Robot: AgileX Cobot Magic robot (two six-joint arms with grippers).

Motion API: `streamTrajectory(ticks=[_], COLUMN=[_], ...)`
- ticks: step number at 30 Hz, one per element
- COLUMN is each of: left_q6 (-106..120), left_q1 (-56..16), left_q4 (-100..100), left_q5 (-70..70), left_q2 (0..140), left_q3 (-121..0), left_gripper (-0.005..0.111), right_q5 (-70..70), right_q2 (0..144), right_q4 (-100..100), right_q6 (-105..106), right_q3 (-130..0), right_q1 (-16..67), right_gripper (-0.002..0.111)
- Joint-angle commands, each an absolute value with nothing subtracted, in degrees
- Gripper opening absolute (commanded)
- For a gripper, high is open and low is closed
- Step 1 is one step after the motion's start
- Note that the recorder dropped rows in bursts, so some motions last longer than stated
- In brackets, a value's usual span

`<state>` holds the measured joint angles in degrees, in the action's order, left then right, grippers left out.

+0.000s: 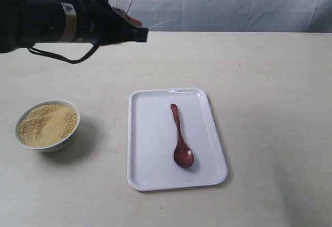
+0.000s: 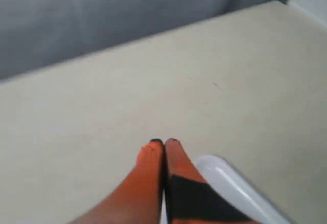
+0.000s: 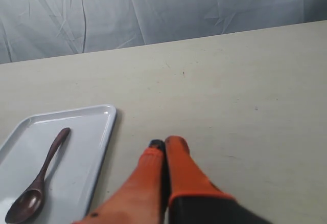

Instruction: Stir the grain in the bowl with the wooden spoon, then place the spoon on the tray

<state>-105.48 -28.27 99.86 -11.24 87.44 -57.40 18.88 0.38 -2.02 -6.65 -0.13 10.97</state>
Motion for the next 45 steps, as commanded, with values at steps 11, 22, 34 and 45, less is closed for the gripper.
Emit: streamTrajectory(ticks=[11, 22, 34, 45], left_q6=[-29.7, -11.7, -11.4, -11.3], left_q1=[-23.0, -11.1, -4.6, -4.6], left_q4=[30.8, 6.1, 1.4, 10.7], left_q5=[48.2, 49.2, 49.4, 50.6], left_q2=[80.2, 67.4, 32.9, 16.6], left_q3=[-56.8, -52.0, -38.8, -38.8], left_gripper=[0.0, 0.0, 0.0, 0.0], right_q5=[18.3, 18.2, 18.2, 18.4], right_q2=[0.0, 0.0, 0.0, 0.0], right_q4=[-2.0, -1.7, -1.7, -2.1], right_q6=[-6.6, -6.6, -6.6, -6.6], right_q3=[0.0, 0.0, 0.0, 0.0], right_q1=[10.7, 10.7, 10.7, 10.7], right_gripper=[0.0, 0.0, 0.0, 0.0])
